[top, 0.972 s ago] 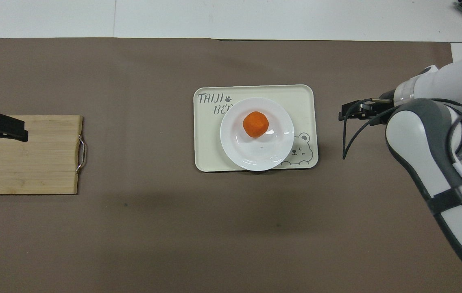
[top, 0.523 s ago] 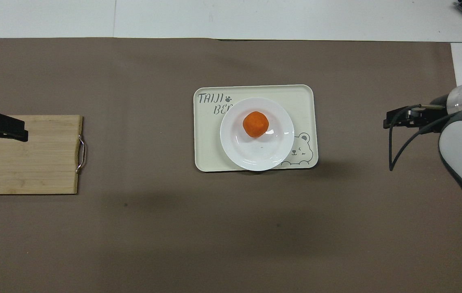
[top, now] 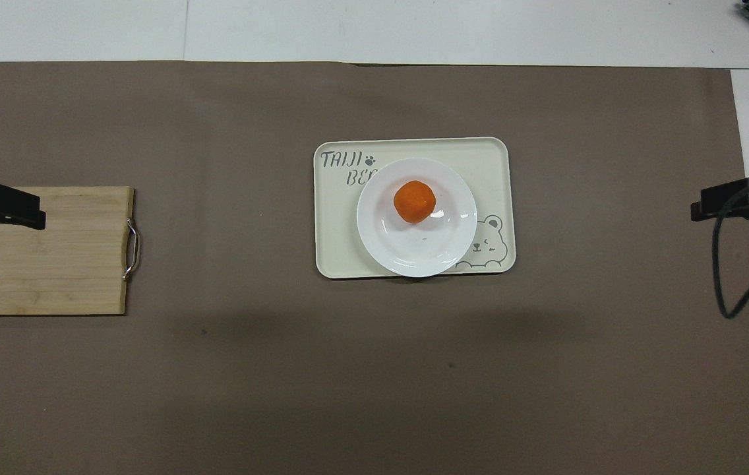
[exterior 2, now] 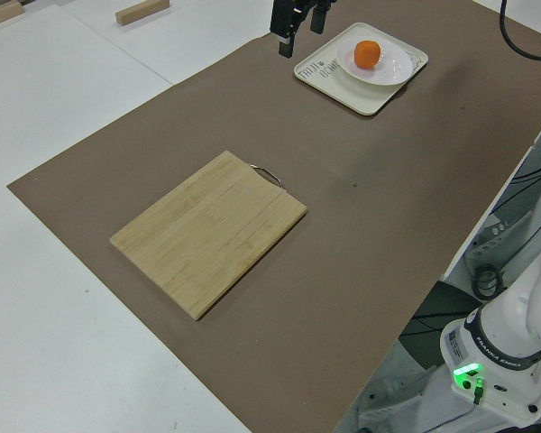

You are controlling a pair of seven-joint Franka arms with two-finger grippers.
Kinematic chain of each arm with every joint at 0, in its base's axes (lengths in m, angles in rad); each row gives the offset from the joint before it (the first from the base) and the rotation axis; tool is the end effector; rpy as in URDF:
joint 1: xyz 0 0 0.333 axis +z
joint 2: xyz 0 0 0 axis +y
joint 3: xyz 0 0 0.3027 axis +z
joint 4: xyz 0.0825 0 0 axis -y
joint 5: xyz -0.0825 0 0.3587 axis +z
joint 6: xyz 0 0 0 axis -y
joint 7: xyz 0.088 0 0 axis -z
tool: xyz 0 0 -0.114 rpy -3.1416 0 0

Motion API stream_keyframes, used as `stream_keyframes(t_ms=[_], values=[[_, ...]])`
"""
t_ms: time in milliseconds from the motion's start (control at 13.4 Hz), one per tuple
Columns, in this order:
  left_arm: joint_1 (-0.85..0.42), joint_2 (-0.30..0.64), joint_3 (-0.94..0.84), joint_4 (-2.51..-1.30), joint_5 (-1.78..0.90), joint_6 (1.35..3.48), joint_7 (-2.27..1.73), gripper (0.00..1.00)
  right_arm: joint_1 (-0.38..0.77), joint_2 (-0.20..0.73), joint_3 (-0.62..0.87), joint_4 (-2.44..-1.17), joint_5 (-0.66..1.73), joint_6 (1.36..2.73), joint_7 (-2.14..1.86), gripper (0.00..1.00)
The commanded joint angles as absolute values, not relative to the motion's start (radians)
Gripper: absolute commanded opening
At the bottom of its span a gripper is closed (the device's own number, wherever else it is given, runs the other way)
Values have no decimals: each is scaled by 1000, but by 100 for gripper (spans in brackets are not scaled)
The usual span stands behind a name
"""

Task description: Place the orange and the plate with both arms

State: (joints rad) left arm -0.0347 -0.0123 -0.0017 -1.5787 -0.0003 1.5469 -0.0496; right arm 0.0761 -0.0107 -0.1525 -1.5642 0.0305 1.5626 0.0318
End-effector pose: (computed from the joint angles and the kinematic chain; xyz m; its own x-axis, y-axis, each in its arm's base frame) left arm 0.5225 -0.0191 0.6051 0.9997 0.0132 -0.0195 0.0132 -0.9999 -0.0007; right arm 0.5242 -0.0371 0.6121 0.9941 -0.1077 0.0080 -0.1074 -0.9937 -0.0324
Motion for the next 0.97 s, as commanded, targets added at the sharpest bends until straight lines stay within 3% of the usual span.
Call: stream_keyframes(t_ms=[0, 897], values=[[-35, -25, -2, -1591, 20, 1537, -63, 100, 77, -29, -137, -1520, -15, 1505, 54, 100], [-35, -25, -3, -1591, 20, 1537, -63, 100, 87, -75, -137, -1606, -31, 1562, -69, 100]])
